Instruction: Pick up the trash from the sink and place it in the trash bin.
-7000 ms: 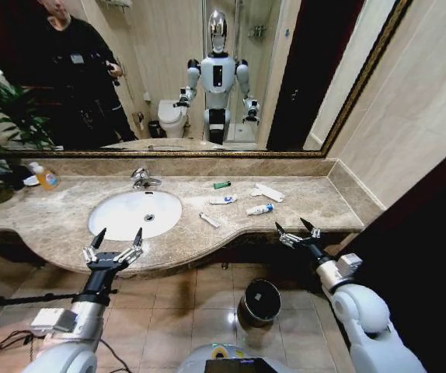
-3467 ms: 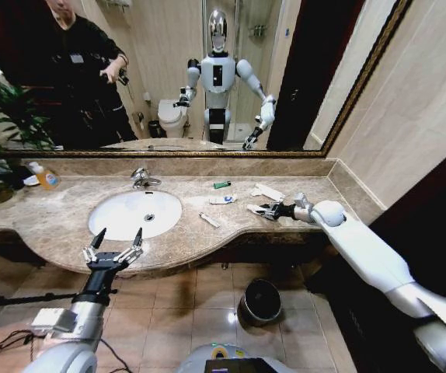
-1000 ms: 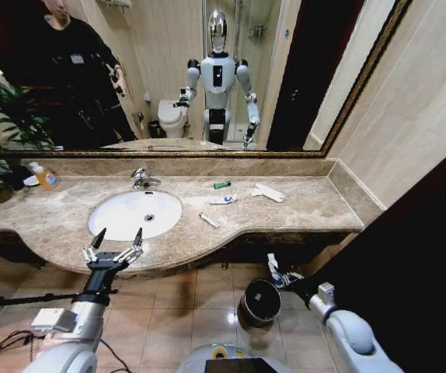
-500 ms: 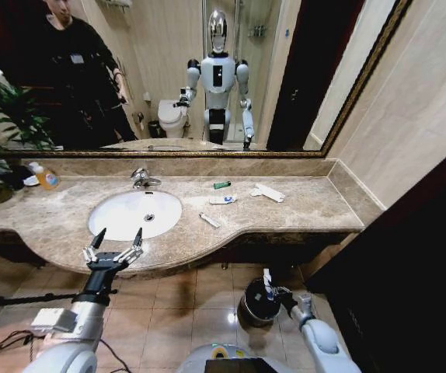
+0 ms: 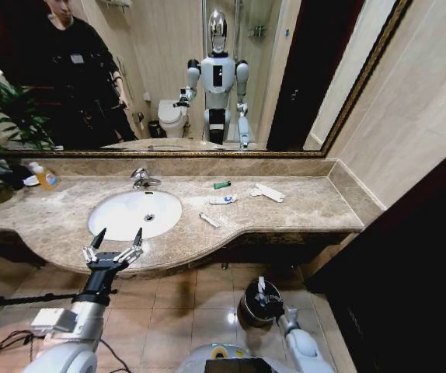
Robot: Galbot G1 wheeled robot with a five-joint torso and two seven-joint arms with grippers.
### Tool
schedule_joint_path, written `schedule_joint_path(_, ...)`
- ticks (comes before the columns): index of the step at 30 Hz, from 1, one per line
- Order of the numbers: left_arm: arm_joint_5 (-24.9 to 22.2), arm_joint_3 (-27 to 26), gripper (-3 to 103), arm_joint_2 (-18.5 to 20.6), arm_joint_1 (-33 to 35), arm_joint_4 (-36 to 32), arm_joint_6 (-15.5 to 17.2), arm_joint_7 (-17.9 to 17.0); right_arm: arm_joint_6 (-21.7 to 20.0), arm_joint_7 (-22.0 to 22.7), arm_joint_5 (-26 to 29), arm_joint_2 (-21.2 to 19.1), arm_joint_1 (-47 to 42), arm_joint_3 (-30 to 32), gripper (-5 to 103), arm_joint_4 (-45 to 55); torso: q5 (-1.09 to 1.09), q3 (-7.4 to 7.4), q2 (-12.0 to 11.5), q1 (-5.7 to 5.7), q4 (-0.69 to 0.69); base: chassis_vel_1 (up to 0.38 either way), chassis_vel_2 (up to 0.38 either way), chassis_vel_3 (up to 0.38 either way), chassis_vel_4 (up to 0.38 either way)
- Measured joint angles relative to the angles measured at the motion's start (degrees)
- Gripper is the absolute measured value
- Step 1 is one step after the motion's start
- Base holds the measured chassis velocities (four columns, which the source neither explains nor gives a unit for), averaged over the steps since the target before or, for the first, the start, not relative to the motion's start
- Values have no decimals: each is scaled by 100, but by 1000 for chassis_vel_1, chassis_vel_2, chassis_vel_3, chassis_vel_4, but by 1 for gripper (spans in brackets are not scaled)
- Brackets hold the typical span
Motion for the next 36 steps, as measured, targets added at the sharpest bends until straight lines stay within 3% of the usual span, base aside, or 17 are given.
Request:
schedule_joint_path(9, 0, 0, 100, 0, 0, 0, 0, 0, 287, 311, -356, 101, 395, 128, 2, -719, 0, 0, 0, 0, 0, 0, 0, 0, 0)
schedule_joint_path(20, 0, 0, 100, 0, 0, 0, 0, 0, 100, 808, -637, 93, 482, 157, -2, -765, 0, 0, 0, 0, 0, 0, 0, 0, 0)
schedule_joint_path(21, 0, 0, 100, 0, 0, 0, 0, 0, 49, 811, -727, 71, 421, 151, 9, -673, 0, 0, 0, 0, 0, 0, 0, 0, 0)
schedule_joint_path(23, 0, 0, 100, 0, 0, 0, 0, 0, 49, 825, -735, 70, 412, 151, 9, -661, -1, 0, 0, 0, 0, 0, 0, 0, 0)
schedule_joint_path(30, 0, 0, 100, 0, 0, 0, 0, 0, -41, 862, -729, 96, 336, 135, 40, -484, 0, 0, 0, 0, 0, 0, 0, 0, 0)
schedule_joint_path(32, 0, 0, 100, 0, 0, 0, 0, 0, -85, 864, -699, 106, 323, 128, 40, -438, 0, 0, 0, 0, 0, 0, 0, 0, 0)
schedule_joint_path(35, 0, 0, 100, 0, 0, 0, 0, 0, -169, 865, -656, 123, 296, 122, 57, -368, 0, 0, 0, 0, 0, 0, 0, 0, 0)
schedule_joint_path(36, 0, 0, 100, 0, 0, 0, 0, 0, -169, 865, -656, 123, 296, 122, 57, -368, 0, 0, 0, 0, 0, 0, 0, 0, 0)
